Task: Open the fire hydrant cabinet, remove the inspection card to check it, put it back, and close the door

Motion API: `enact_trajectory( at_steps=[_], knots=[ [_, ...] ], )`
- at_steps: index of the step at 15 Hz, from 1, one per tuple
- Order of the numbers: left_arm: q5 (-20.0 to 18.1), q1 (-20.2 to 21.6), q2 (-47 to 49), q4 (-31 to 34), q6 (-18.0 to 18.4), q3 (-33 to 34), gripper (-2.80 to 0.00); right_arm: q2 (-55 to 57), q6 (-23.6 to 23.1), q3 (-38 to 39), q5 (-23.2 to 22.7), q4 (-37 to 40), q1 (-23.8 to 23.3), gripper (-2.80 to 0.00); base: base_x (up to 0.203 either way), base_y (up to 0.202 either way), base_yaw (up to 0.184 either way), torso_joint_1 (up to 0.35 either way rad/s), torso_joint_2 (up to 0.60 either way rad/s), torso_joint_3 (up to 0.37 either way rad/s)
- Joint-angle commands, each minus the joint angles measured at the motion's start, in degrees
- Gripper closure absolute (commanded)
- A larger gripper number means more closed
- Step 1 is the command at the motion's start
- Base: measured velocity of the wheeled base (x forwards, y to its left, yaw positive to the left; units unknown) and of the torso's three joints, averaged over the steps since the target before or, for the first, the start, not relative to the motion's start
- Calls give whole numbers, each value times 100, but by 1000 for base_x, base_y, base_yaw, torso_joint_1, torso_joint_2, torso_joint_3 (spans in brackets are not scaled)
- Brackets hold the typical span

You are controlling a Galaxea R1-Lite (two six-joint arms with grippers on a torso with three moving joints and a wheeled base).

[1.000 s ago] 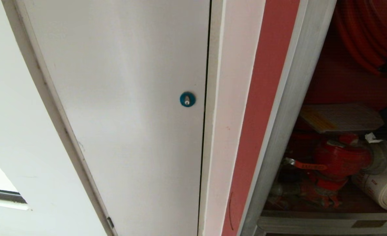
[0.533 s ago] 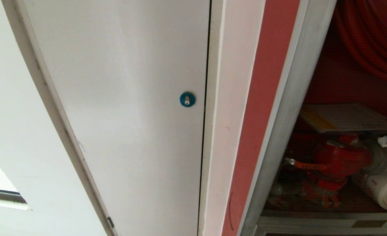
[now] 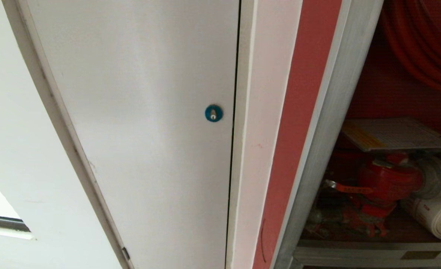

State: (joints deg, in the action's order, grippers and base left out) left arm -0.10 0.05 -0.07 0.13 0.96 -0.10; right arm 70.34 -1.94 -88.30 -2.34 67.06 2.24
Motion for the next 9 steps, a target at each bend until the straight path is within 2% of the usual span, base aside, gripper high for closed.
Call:
enact_trajectory(
  at_steps=[1, 9],
  knots=[
    [1, 4, -1, 4, 1, 1, 0, -568, -5, 129, -3, 46, 65, 0, 0, 0, 0, 0, 0, 0],
    [1, 4, 7, 4, 1, 1, 0, -2343, -34, 791, -136, 62, 84, 0, 0, 0, 0, 0, 0, 0]
  ],
)
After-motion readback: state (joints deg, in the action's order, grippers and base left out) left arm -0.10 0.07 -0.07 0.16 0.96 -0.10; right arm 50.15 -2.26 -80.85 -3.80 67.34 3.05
